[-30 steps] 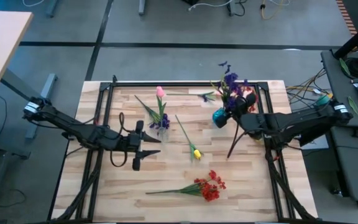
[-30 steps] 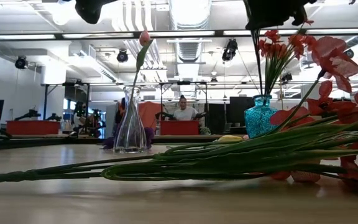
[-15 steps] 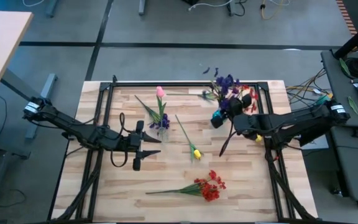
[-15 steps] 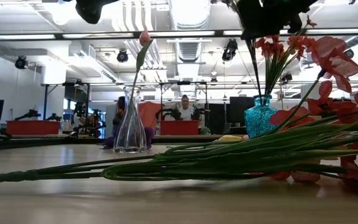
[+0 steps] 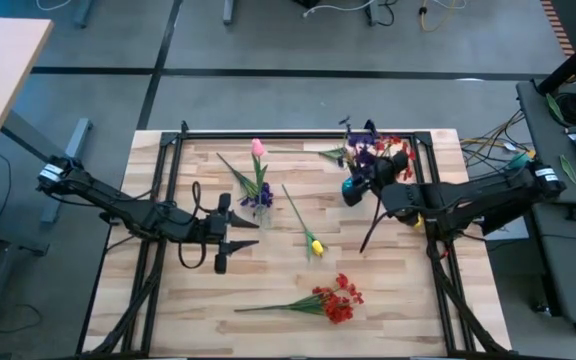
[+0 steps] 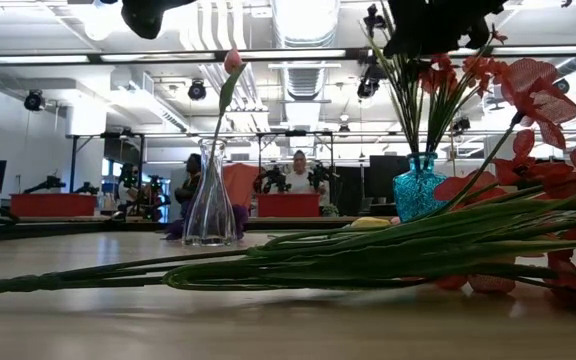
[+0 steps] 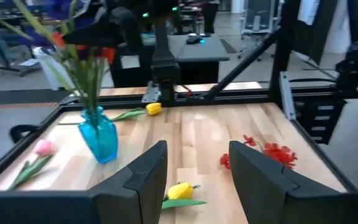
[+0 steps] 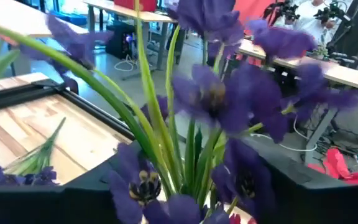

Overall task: Sort flowers into vase by color
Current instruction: Put the bottom purple flower into the blue vase, then put the left yellow tulip into the transparent vase

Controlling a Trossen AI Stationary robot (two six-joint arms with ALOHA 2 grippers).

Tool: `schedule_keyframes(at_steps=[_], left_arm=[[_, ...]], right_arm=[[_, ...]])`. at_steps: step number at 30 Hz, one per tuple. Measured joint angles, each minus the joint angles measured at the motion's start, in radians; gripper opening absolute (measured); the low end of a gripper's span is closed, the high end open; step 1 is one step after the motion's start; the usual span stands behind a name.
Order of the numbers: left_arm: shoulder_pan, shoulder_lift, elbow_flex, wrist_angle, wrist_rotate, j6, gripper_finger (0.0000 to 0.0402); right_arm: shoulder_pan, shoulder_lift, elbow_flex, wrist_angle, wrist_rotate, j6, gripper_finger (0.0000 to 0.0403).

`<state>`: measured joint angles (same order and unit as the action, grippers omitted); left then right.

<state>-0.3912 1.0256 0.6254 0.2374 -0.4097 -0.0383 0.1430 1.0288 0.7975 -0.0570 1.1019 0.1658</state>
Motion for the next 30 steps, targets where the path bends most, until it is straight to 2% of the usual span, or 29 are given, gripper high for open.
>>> schedule_keyframes(at_steps=[7, 12, 17, 23, 30], left_arm=[[0.0, 0.0, 0.0, -0.002, -0.128, 0.0, 0.0157], [0.0, 0.024, 0.0, 0.01, -0.131, 0.001, 0.0157], [0.0, 0.128, 0.026, 0.024, -0.131, 0.006, 0.0157], [0.001, 0.337, 0.188, -0.012, -0.094, 0.104, 0.0169], [0.015, 0.61, 0.46, -0.324, -0.154, 0.193, 0.0203]], right_arm=[[0.063, -0.056, 0.0, -0.005, 0.0, 0.011, 0.0279], [0.129, -0.102, 0.0, -0.006, 0.0, 0.024, 0.0294], [0.191, -0.138, 0.0, -0.013, 0.0, 0.047, 0.0289], [0.256, -0.176, 0.0, -0.012, -0.001, 0.068, 0.0283], [0.354, -0.182, 0.047, -0.013, -0.06, 0.073, 0.0285]])
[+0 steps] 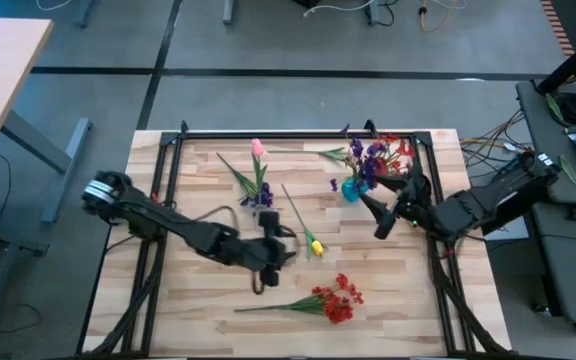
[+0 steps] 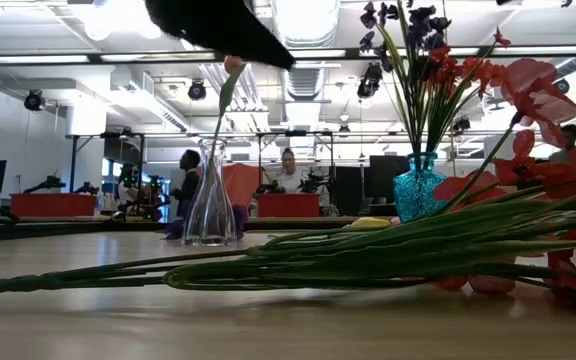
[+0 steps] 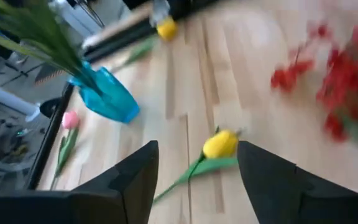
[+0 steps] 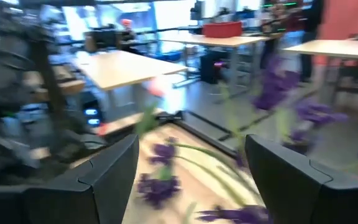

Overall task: Sort flowers into vase by color
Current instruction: Put the left yellow tulip into the transparent vase

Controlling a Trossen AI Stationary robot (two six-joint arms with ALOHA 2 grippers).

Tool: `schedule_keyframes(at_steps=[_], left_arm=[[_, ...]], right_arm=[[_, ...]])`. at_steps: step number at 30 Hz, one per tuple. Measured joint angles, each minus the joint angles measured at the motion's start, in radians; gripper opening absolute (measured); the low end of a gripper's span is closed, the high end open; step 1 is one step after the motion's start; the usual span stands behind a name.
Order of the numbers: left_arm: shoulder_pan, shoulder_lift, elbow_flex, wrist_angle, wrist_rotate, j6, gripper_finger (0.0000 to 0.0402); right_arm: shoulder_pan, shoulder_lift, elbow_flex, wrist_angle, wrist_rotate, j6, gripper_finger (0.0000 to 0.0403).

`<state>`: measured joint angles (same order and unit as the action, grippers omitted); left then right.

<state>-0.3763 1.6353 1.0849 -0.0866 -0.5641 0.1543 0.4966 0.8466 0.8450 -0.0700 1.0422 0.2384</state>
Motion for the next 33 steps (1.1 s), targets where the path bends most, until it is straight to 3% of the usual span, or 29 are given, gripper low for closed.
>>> schedule_keyframes(at_steps=[6, 13, 26, 33], left_arm=[[0.045, 0.172, 0.132, -0.168, 0.0, 0.078, 0.0221], [0.126, 0.292, 0.179, -0.167, 0.069, 0.193, 0.0226], [0.22, 0.392, 0.181, -0.067, 0.085, 0.319, 0.0221], [0.263, 0.41, 0.181, -0.066, 0.166, 0.327, 0.0201]], right_arm=[[0.083, 0.011, 0.048, -0.008, -0.004, -0.014, 0.0285], [0.134, 0.043, 0.066, -0.022, -0.003, -0.008, 0.0281], [0.137, 0.067, 0.067, -0.023, -0.004, 0.005, 0.0283], [0.136, 0.067, 0.067, -0.023, -0.004, 0.006, 0.0283]])
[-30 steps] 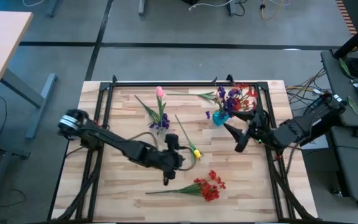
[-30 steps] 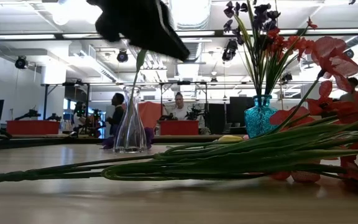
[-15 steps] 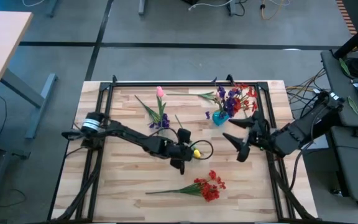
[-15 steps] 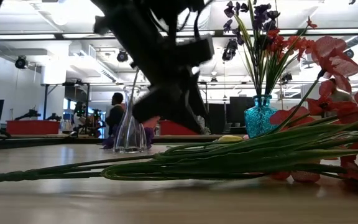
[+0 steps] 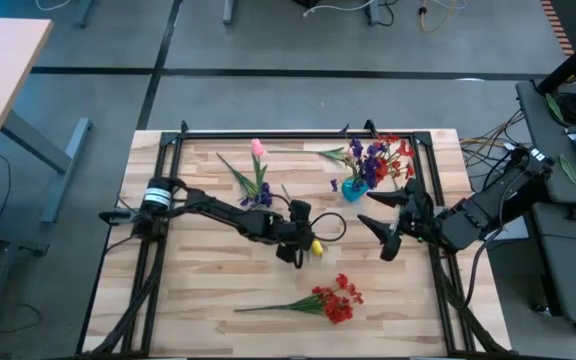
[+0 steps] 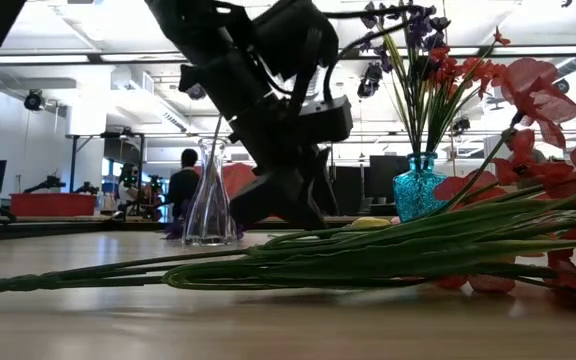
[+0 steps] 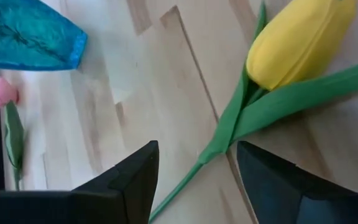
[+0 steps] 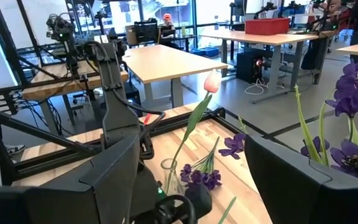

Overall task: Sort flowers into vase by color
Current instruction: Put the left yellow tulip into the transparent vase

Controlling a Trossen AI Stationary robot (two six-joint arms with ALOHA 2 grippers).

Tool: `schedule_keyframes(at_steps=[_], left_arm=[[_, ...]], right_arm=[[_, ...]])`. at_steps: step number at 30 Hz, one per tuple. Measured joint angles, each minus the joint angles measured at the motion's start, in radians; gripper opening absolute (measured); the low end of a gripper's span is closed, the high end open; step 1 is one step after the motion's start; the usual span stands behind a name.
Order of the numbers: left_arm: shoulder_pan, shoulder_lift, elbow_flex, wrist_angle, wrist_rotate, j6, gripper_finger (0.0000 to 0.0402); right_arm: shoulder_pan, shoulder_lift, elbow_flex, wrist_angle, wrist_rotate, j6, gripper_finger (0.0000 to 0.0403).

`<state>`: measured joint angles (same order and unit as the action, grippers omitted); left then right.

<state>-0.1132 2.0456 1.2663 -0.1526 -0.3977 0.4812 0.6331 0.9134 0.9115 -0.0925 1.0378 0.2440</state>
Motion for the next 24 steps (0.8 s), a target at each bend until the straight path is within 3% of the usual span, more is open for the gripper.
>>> schedule_keyframes(at_steps=[11, 15, 21, 24], left_arm=[[0.01, 0.053, 0.023, 0.007, 0.023, 0.009, 0.0171], [0.009, 0.059, 0.027, 0.007, 0.033, 0.022, 0.0123], [0.009, 0.061, 0.026, 0.002, 0.068, 0.031, 0.0018], [0.01, 0.061, 0.026, 0.002, 0.075, 0.031, 0.001]], right_arm=[[0.0, 0.0, 0.0, 0.0, 0.0, 0.0, 0.0283], [0.0, 0.0, 0.0, 0.0, -0.001, 0.0, 0.0283], [0.0, 0.0, 0.0, 0.0, -0.027, 0.0, 0.0283], [0.0, 0.0, 0.0, 0.0, -0.028, 0.0, 0.0283]])
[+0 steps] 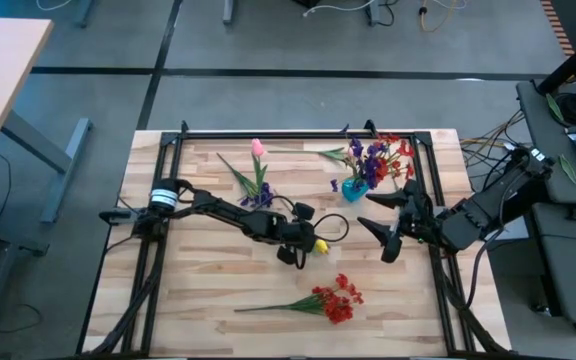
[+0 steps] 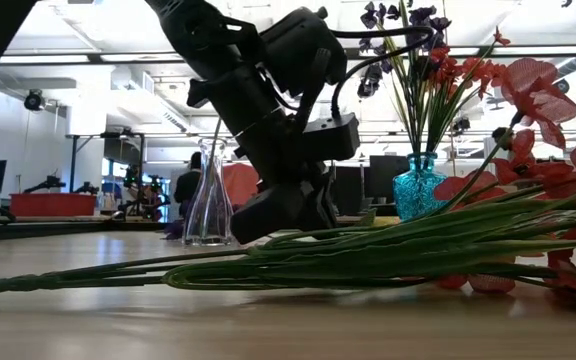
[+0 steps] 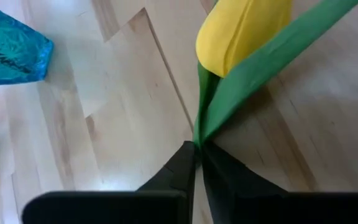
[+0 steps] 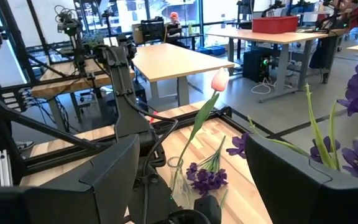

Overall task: Sort flowers into vase by color
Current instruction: Put the left yellow tulip into the transparent vase

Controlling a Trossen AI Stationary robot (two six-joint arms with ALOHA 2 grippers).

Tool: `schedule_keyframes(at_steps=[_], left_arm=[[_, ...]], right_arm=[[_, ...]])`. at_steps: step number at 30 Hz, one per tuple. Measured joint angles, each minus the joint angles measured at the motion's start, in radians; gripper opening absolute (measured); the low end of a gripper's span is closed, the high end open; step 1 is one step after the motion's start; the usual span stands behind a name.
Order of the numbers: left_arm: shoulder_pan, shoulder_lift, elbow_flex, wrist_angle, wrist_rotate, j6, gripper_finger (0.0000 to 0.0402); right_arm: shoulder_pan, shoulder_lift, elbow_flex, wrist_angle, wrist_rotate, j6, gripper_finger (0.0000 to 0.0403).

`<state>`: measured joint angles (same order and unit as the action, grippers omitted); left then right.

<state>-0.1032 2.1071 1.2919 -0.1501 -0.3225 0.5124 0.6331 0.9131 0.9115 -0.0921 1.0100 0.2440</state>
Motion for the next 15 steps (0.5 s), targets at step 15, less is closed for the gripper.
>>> schedule_keyframes(at_steps=[15], left_arm=[[-0.028, -0.15, 0.002, 0.106, 0.114, -0.048, 0.0]], right_arm=[[0.098, 0.0, 0.0, 0.024, -0.05, -0.124, 0.0283]])
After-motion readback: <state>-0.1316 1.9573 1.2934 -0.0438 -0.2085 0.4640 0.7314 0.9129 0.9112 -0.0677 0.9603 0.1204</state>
